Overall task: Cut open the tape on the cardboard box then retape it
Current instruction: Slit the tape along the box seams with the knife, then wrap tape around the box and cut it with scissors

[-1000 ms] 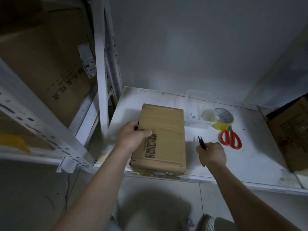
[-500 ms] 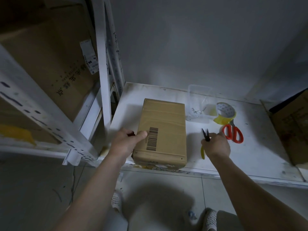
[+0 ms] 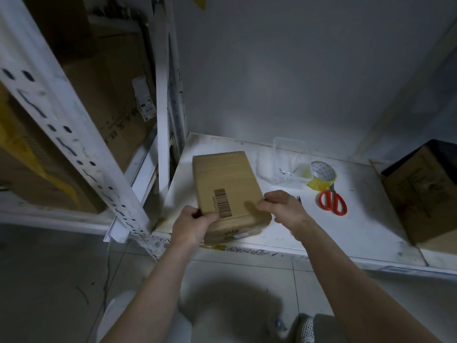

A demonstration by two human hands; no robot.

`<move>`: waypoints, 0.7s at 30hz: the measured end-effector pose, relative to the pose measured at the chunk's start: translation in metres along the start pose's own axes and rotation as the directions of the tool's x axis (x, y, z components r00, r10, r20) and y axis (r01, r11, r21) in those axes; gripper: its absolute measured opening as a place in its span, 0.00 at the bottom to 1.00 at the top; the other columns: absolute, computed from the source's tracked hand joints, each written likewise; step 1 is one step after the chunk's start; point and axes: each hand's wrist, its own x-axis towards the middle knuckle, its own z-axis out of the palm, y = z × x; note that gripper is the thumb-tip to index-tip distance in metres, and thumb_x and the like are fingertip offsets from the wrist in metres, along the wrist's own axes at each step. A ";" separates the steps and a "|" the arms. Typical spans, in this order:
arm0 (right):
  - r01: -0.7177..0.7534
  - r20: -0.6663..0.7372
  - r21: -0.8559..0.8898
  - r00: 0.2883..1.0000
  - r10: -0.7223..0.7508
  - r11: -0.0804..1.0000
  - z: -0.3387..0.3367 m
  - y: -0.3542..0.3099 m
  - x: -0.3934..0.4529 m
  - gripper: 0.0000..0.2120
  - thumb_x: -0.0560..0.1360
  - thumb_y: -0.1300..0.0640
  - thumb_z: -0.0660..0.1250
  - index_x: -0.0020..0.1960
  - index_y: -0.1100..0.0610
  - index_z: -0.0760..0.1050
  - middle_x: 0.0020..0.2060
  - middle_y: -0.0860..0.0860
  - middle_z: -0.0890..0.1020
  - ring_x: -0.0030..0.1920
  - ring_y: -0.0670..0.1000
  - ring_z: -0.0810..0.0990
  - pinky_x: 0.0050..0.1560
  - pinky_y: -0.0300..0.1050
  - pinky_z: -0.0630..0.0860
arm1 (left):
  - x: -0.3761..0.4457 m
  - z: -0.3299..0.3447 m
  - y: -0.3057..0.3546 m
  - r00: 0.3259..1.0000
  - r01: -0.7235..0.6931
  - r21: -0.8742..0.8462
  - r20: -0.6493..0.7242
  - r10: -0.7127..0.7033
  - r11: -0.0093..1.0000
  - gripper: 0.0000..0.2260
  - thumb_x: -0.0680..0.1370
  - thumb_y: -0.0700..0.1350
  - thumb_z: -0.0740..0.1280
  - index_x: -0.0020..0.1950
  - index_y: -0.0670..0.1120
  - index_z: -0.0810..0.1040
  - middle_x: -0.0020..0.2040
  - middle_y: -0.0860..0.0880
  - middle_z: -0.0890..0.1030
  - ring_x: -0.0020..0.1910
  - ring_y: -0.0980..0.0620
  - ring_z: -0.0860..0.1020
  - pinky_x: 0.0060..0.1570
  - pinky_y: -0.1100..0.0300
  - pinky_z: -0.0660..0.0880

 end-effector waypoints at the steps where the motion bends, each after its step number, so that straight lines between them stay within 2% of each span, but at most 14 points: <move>1: 0.021 0.031 0.011 0.999 -0.022 1.000 0.002 0.000 0.000 0.13 0.71 0.61 0.71 0.54 0.55 0.76 0.50 0.48 0.80 0.50 0.47 0.78 0.43 0.35 0.71 | -0.002 0.001 -0.001 1.000 0.010 0.001 0.008 -0.010 1.000 0.19 0.66 0.52 0.74 0.51 0.46 0.73 0.49 0.47 0.81 0.48 0.47 0.80 0.51 0.47 0.79; 3: 0.059 0.031 0.000 0.998 -0.059 0.998 0.004 0.000 0.003 0.17 0.73 0.66 0.67 0.60 0.56 0.76 0.55 0.50 0.79 0.54 0.48 0.76 0.45 0.32 0.71 | -0.005 0.007 -0.004 0.999 0.023 -0.025 0.049 -0.022 0.999 0.20 0.67 0.49 0.75 0.53 0.45 0.73 0.50 0.45 0.81 0.47 0.46 0.81 0.42 0.53 0.81; 5: 0.085 -0.045 -0.068 0.995 -0.088 0.994 -0.001 0.001 0.011 0.21 0.75 0.67 0.63 0.66 0.56 0.73 0.60 0.51 0.74 0.59 0.49 0.72 0.55 0.35 0.69 | -0.010 0.018 -0.006 0.995 0.038 -0.036 0.098 -0.034 0.999 0.18 0.69 0.49 0.74 0.54 0.44 0.75 0.50 0.44 0.82 0.47 0.45 0.82 0.34 0.59 0.79; 8: 0.113 -0.105 -0.072 0.987 -0.120 0.991 -0.011 0.005 0.024 0.21 0.77 0.68 0.60 0.69 0.56 0.70 0.63 0.51 0.72 0.64 0.51 0.71 0.65 0.41 0.67 | -0.015 0.036 -0.005 0.990 0.032 -0.021 0.140 -0.029 0.999 0.12 0.72 0.48 0.73 0.49 0.42 0.79 0.48 0.40 0.83 0.45 0.44 0.83 0.40 0.55 0.81; 10: 0.129 -0.159 -0.082 0.977 -0.141 0.988 -0.016 0.006 0.033 0.20 0.77 0.68 0.60 0.68 0.56 0.71 0.63 0.52 0.74 0.62 0.52 0.73 0.65 0.44 0.70 | -0.015 0.046 -0.003 0.988 -0.004 -0.011 0.154 0.005 1.000 0.09 0.72 0.48 0.73 0.43 0.43 0.80 0.45 0.41 0.84 0.43 0.45 0.84 0.43 0.54 0.81; 14: 0.155 -0.255 -0.056 0.953 -0.164 0.986 -0.021 0.006 0.047 0.18 0.76 0.67 0.63 0.65 0.58 0.71 0.60 0.56 0.75 0.56 0.53 0.75 0.59 0.48 0.75 | -0.014 0.060 0.007 0.982 -0.078 0.058 0.178 0.067 0.995 0.09 0.72 0.47 0.72 0.35 0.44 0.80 0.36 0.45 0.83 0.35 0.47 0.81 0.36 0.57 0.77; 18: 0.186 -0.271 0.031 0.947 -0.170 0.982 -0.034 0.006 0.053 0.17 0.76 0.67 0.62 0.65 0.59 0.72 0.60 0.55 0.76 0.60 0.53 0.75 0.64 0.46 0.71 | -0.020 0.067 0.030 0.950 -0.116 0.230 0.309 0.040 0.966 0.15 0.76 0.50 0.68 0.36 0.41 0.80 0.29 0.48 0.81 0.28 0.51 0.80 0.29 0.63 0.74; 20: 0.194 -0.393 0.021 0.904 -0.170 0.981 -0.049 0.011 0.057 0.14 0.77 0.64 0.62 0.62 0.59 0.75 0.59 0.54 0.79 0.58 0.53 0.77 0.62 0.46 0.73 | -0.023 0.076 0.051 0.927 -0.181 0.262 0.367 0.075 0.948 0.14 0.77 0.51 0.67 0.36 0.42 0.79 0.30 0.48 0.82 0.29 0.50 0.82 0.30 0.62 0.75; 21: 0.172 -0.460 -0.026 0.873 -0.165 0.985 -0.058 0.014 0.058 0.14 0.77 0.63 0.62 0.62 0.59 0.75 0.58 0.54 0.79 0.57 0.54 0.78 0.58 0.42 0.73 | -0.022 0.084 0.063 0.919 -0.220 0.247 0.376 0.116 0.944 0.13 0.77 0.50 0.67 0.37 0.43 0.79 0.32 0.47 0.83 0.31 0.49 0.82 0.32 0.60 0.76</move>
